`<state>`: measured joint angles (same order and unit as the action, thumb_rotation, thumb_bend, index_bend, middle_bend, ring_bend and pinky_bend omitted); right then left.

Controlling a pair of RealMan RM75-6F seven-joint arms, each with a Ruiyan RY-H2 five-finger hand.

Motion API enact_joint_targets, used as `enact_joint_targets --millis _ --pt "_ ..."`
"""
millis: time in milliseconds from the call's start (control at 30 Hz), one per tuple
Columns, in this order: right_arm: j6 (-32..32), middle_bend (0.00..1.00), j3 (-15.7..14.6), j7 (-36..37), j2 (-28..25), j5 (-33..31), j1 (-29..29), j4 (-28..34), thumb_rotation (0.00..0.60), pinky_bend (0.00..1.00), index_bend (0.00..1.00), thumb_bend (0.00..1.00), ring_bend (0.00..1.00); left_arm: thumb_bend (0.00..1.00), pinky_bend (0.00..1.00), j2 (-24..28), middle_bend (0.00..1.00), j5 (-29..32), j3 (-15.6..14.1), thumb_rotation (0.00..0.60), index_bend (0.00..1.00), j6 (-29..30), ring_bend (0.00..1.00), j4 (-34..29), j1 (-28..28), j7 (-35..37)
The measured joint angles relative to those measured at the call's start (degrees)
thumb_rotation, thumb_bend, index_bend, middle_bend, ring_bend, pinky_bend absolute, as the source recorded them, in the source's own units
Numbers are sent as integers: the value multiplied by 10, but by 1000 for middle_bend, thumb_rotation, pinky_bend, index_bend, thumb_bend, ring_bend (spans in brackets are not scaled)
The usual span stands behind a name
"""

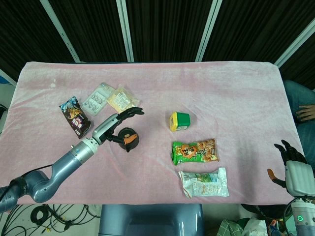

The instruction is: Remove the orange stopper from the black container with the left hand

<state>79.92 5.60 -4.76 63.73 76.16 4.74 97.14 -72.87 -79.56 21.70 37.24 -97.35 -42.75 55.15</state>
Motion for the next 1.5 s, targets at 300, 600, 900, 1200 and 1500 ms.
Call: enact_joint_targets --millis 300,600,900,1200,1500 --pt "2 68 -1 0 -1 3 0 0 600 185 182 203 137 358 52 2 145 -16 -16 600 155 0 0 8 -6 -7" --pt "4 68 -3 0 -2 9 -1 1 600 185 182 203 137 359 52 -4 148 -18 -32 600 202 14 0 28 -9 -83" --pt "10 68 -4 6 -2 14 -4 2 600 185 182 203 137 358 55 -14 147 17 -48 600 214 30 0 38 -6 -174" --pt "8 68 -2 12 -3 10 -4 0 600 185 182 204 137 358 51 -36 119 66 -60 600 225 33 0 69 -15 -261" --pt "10 68 -2 10 -2 11 -4 0 600 185 182 203 137 358 27 -66 65 162 -67 600 352 63 0 84 -24 -406"
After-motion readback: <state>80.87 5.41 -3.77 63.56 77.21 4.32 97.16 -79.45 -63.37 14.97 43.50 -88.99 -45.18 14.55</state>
